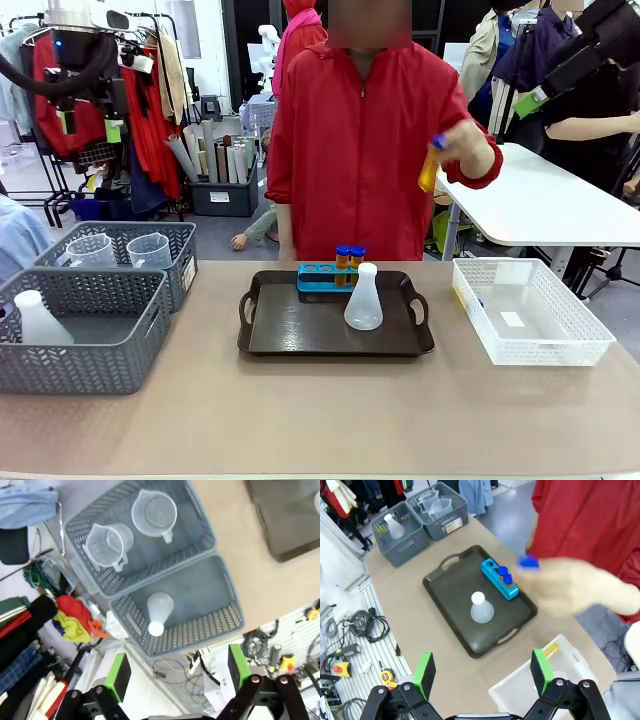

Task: Prepare the laboratory tools.
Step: Pick up one Large Measuring Cup and place it on the Handle tray.

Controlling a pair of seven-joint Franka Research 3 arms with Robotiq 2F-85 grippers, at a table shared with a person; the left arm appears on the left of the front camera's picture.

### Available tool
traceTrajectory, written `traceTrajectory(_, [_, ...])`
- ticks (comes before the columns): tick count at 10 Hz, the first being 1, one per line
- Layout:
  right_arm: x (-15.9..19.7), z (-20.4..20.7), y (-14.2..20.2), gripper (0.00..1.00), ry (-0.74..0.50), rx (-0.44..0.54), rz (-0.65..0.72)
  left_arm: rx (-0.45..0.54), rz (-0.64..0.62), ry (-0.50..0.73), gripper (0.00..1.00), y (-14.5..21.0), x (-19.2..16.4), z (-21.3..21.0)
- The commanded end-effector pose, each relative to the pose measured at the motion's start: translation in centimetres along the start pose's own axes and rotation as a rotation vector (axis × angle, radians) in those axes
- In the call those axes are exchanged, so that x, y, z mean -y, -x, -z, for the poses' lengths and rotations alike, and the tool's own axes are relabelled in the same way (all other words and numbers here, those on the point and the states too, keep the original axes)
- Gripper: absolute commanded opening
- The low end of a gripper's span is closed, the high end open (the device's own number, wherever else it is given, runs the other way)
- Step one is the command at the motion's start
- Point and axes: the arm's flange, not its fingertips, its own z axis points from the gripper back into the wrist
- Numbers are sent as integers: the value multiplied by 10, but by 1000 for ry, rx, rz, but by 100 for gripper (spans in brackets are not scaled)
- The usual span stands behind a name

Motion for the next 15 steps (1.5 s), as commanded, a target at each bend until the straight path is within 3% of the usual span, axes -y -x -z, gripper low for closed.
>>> traceTrajectory(1, [-1, 0, -2, 100, -7, 11, -7, 83, -60, 58, 100, 12, -25, 41])
traceTrajectory(4, [-1, 0, -2, 100, -7, 11, -7, 161, -152, 29, 100, 39, -65, 80])
traceTrajectory(7, [-1, 0, -2, 100, -7, 11, -7, 159, -221, -14, 100, 43, -95, 129])
traceTrajectory(12, [-1, 0, -2, 100, -7, 11, -7, 211, -269, 61, 100, 28, -107, 207])
traceTrajectory(14, [-1, 0, -2, 100, -7, 11, -7, 269, -327, 104, 100, 27, -112, 213])
traceTrajectory(15, [-1, 0, -2, 100, -7, 11, -7, 187, -269, 53, 100, 21, -108, 211])
